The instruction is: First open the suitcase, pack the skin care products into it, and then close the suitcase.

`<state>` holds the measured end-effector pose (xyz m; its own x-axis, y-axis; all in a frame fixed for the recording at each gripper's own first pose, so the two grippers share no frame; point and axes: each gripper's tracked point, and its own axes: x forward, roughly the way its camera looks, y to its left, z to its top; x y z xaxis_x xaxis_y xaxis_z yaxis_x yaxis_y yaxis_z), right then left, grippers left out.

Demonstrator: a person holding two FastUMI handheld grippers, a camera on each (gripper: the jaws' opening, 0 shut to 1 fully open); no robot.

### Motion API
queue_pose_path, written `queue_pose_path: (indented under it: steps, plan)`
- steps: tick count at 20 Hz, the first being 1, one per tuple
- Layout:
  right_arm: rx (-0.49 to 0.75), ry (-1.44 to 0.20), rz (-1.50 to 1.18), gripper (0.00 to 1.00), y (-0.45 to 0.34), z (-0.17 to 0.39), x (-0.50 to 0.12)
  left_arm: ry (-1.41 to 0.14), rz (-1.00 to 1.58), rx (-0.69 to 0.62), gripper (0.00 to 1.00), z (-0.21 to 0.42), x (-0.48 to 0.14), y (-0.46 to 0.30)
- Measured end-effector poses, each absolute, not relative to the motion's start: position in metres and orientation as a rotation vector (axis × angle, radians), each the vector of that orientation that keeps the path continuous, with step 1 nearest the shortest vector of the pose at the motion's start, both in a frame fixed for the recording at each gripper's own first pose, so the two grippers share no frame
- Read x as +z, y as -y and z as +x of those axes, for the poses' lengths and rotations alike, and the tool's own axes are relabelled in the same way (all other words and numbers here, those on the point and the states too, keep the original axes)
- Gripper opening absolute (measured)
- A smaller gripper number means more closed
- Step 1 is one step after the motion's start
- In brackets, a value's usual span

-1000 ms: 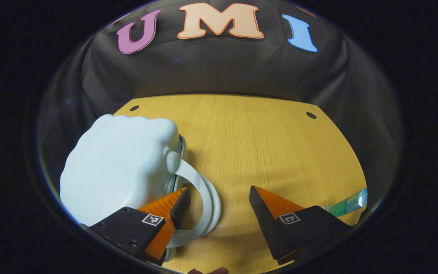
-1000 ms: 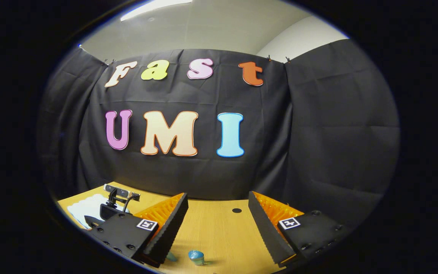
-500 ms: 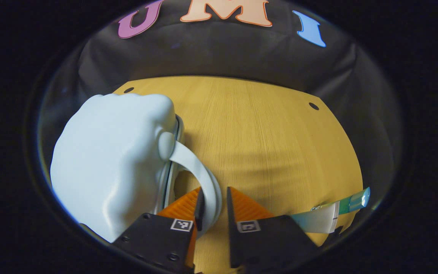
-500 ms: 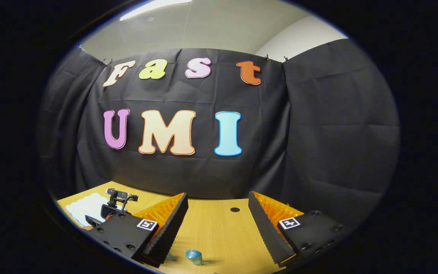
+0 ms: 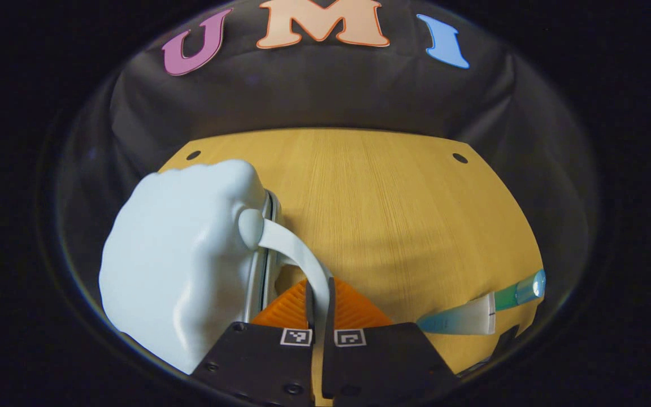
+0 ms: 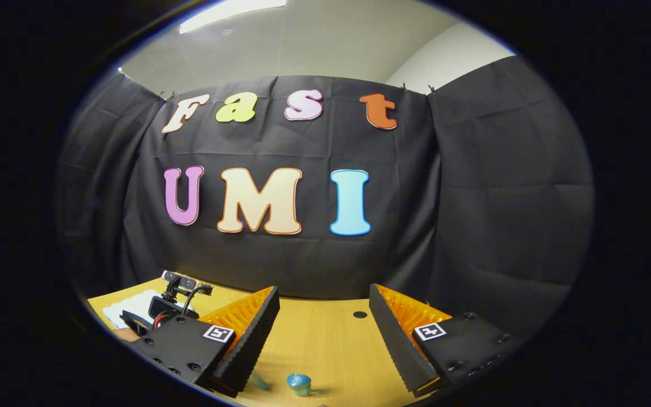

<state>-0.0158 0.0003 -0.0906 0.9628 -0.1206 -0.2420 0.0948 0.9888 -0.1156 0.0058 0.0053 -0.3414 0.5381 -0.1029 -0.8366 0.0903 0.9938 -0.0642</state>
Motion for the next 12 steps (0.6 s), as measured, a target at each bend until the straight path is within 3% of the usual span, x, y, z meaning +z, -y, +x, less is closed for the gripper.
queue_pose_path:
  steps: [12]
  plan:
    - [-0.02, -0.238, -0.049, 0.99, -0.05, 0.002, -0.099, -0.799, -0.011, -0.108, 0.0, 0.03, -0.218, -0.066]
